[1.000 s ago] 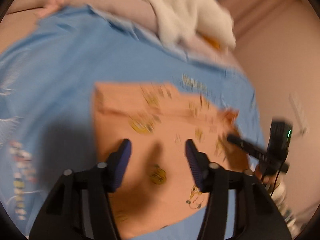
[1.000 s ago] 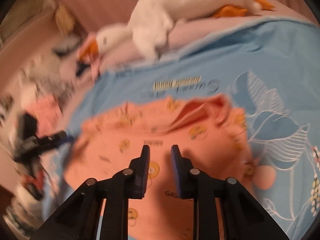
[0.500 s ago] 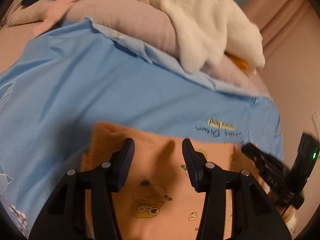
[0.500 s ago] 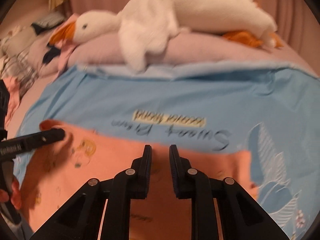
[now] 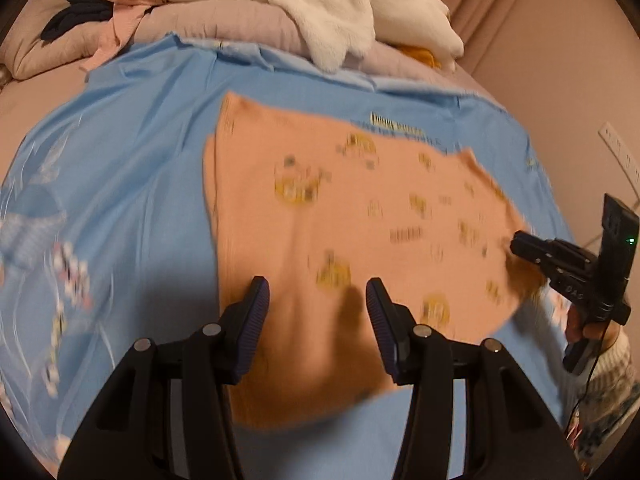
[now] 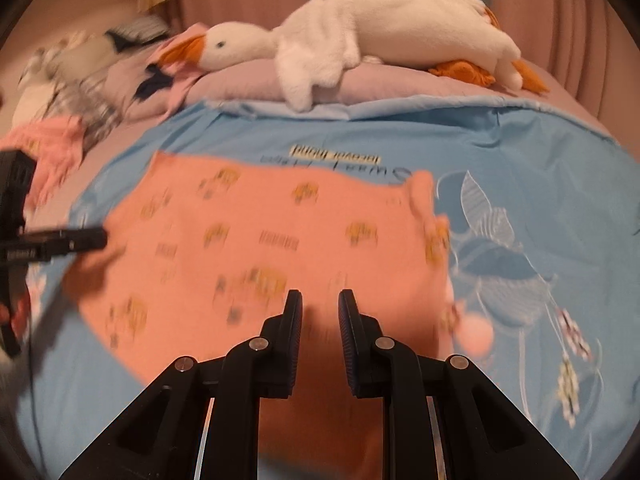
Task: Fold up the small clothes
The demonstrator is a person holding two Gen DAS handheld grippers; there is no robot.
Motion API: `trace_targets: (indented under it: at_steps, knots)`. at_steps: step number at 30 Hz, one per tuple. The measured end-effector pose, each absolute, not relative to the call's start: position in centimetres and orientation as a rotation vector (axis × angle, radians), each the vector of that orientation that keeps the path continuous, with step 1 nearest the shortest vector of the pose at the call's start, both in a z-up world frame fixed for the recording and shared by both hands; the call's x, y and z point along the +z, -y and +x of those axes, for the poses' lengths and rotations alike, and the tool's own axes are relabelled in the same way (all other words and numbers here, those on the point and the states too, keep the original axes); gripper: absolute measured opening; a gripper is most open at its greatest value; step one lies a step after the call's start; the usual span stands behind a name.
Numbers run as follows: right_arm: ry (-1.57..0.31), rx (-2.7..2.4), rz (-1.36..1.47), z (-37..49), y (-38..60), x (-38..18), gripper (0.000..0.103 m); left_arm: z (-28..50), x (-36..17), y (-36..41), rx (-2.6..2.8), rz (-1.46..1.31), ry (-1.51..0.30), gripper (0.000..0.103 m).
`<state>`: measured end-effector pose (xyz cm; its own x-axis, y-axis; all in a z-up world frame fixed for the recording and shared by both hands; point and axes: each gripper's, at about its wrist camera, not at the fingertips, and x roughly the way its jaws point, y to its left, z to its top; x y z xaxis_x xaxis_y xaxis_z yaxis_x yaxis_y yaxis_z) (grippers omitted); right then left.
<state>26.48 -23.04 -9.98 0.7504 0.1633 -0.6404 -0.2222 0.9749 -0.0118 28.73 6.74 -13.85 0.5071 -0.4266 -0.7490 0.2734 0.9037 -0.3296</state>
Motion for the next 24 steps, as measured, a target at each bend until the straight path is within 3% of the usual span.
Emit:
trace_targets:
  at_steps: [8,10,11,16,19,20,24]
  knots:
    - [-0.732,0.155,-0.204,22.4,22.7,-14.0,0.021,24.6,-15.0,-8.9,-0.388,-0.229,-0.980,0.051]
    - [-0.751,0.154,-0.150,21.7,23.5,-13.6,0.021,23.2,-15.0,-10.4,-0.373,-0.298,-0.992,0.066]
    - [-0.762,0.152,-0.131,21.2,23.8,-13.4,0.021,22.6,-15.1,-10.7,-0.355,-0.313,-1.001,0.082]
    - [-0.745,0.168,-0.084,17.6,24.0,-12.7,0.025,20.1,-14.8,-12.9,-0.343,-0.430,-0.984,0.083]
    - [-0.719,0.208,-0.015,16.4,23.8,-12.2,0.047,20.5,-15.1,-13.3,-0.332,-0.510,-1.002,0.083]
    - [-0.712,0.219,0.003,16.2,23.5,-12.0,0.050,20.8,-15.0,-13.2,-0.327,-0.516,-1.006,0.083]
    - [-0.699,0.288,0.042,16.6,21.7,-11.5,0.050,22.0,-14.6,-12.4,-0.322,-0.530,-1.014,0.083]
